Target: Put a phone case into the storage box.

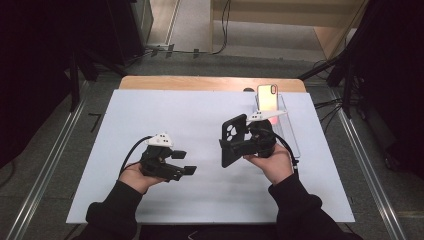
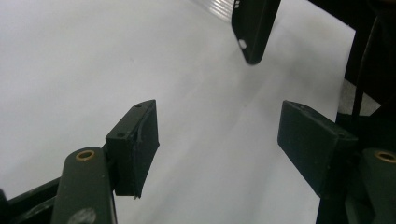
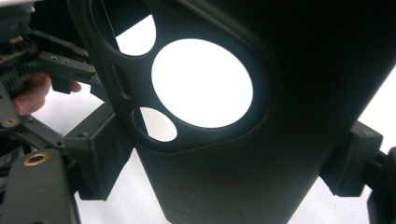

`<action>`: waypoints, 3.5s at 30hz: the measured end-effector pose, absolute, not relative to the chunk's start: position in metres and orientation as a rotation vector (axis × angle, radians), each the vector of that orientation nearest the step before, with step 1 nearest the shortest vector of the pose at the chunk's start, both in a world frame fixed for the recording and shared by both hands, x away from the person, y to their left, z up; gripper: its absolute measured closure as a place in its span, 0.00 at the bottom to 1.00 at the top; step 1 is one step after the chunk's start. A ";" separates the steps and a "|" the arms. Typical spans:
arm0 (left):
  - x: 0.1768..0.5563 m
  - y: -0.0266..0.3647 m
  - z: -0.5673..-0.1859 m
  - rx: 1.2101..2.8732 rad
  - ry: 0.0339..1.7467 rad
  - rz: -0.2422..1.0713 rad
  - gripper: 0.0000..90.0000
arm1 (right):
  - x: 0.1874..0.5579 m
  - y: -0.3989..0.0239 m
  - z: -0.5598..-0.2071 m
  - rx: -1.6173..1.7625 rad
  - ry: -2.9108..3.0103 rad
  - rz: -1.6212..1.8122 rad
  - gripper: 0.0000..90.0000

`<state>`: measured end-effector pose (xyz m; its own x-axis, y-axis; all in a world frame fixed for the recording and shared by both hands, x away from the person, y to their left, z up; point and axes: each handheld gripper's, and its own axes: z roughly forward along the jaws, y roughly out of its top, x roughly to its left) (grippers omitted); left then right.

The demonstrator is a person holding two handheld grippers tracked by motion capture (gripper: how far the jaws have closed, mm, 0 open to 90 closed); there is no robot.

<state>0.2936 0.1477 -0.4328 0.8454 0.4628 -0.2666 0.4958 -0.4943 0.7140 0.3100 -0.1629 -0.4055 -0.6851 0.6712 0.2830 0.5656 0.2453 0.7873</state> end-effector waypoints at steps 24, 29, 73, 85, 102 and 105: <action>0.281 0.181 -0.447 2.137 0.779 -0.051 0.32 | 0.313 -0.214 -0.365 1.311 2.208 1.439 0.16; 0.281 0.184 -0.448 2.131 0.794 -0.050 0.32 | 0.314 -0.231 -0.356 1.339 2.151 1.432 0.16; 0.275 0.198 -0.451 2.100 0.848 -0.059 0.32 | 0.404 -0.286 -0.419 1.676 1.976 1.117 0.16; 0.275 0.198 -0.452 2.101 0.844 -0.065 0.32 | 0.427 -0.280 -0.443 1.731 1.981 1.057 0.16; 0.277 0.197 -0.452 2.105 0.837 -0.076 0.32 | 0.457 -0.269 -0.448 1.732 1.956 0.972 0.16; 0.277 0.197 -0.452 2.104 0.836 -0.076 0.32 | 0.461 -0.268 -0.448 1.737 1.948 0.970 0.16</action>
